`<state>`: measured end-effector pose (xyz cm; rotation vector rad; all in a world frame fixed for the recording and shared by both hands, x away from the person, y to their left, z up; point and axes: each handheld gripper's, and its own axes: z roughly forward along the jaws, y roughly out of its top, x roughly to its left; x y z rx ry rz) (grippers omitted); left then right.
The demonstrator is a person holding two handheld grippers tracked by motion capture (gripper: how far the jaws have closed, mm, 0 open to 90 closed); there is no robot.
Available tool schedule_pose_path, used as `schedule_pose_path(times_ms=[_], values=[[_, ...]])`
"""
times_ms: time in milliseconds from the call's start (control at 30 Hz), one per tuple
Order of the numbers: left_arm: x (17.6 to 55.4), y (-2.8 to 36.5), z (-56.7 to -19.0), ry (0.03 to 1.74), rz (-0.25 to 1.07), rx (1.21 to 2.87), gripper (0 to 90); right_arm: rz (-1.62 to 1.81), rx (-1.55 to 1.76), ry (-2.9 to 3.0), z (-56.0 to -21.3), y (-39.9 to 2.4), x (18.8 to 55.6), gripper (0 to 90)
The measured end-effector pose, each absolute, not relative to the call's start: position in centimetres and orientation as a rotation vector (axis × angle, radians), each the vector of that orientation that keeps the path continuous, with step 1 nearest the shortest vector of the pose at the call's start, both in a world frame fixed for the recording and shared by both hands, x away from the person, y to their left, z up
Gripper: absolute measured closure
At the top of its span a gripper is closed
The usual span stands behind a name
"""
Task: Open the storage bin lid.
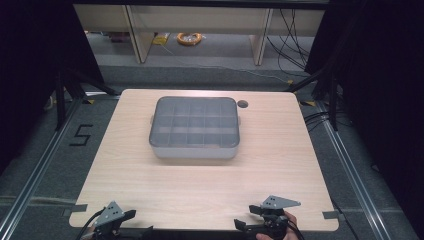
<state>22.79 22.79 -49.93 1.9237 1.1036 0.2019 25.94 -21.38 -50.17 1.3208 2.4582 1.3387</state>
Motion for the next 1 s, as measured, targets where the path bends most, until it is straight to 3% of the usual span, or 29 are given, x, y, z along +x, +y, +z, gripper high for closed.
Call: schedule_pose_path(times_ms=[1000], values=[[23.5,23.4,-49.0,1.136,0.181,1.858,15.4,1.454,1.371,2.338,-49.5,-22.5,27.0,24.0]])
